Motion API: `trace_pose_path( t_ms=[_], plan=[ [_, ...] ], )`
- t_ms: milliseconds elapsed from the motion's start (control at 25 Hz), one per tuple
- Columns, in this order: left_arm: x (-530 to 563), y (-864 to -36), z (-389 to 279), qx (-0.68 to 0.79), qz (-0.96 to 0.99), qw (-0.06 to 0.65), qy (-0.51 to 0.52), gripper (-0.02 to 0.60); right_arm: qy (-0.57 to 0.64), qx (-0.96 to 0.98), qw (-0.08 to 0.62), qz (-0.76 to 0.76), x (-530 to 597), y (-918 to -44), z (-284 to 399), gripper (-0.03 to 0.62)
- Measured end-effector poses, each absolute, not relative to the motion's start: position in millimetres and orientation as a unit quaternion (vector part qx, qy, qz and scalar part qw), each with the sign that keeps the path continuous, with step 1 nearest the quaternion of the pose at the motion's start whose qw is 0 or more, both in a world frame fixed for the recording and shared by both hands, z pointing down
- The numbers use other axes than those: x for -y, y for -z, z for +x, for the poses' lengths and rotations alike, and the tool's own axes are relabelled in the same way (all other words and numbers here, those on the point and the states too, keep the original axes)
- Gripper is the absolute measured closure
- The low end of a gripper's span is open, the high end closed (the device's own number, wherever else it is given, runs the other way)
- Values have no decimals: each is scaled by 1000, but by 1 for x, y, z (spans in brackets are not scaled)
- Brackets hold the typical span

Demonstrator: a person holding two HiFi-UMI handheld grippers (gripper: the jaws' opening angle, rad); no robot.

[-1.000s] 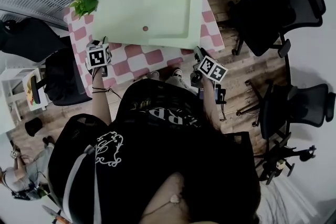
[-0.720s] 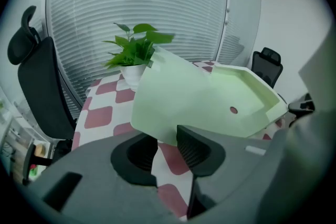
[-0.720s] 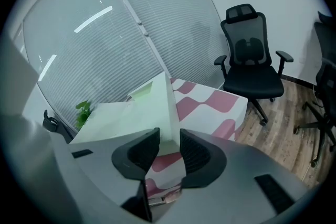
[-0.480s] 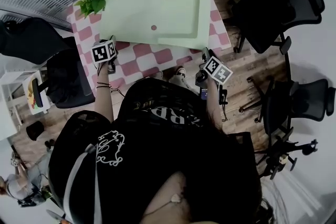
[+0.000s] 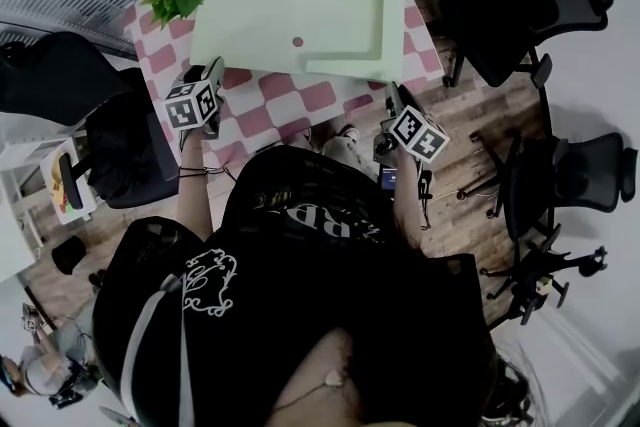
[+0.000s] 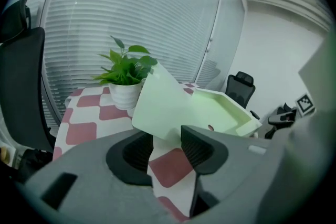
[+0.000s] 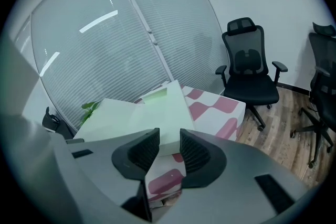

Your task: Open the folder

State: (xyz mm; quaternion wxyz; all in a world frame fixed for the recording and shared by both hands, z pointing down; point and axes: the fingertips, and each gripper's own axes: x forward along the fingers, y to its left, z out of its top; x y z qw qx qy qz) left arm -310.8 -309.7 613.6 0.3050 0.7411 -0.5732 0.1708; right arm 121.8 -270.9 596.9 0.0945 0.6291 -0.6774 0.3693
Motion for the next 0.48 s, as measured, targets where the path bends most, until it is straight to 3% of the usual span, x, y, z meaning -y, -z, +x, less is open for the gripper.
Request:
trace_pose_path(
  t_ms=[480],
  plan=[
    [291,-590,-281,537,781,234,-217,420,-325,740,80,584,248,-552,81,490]
  ],
)
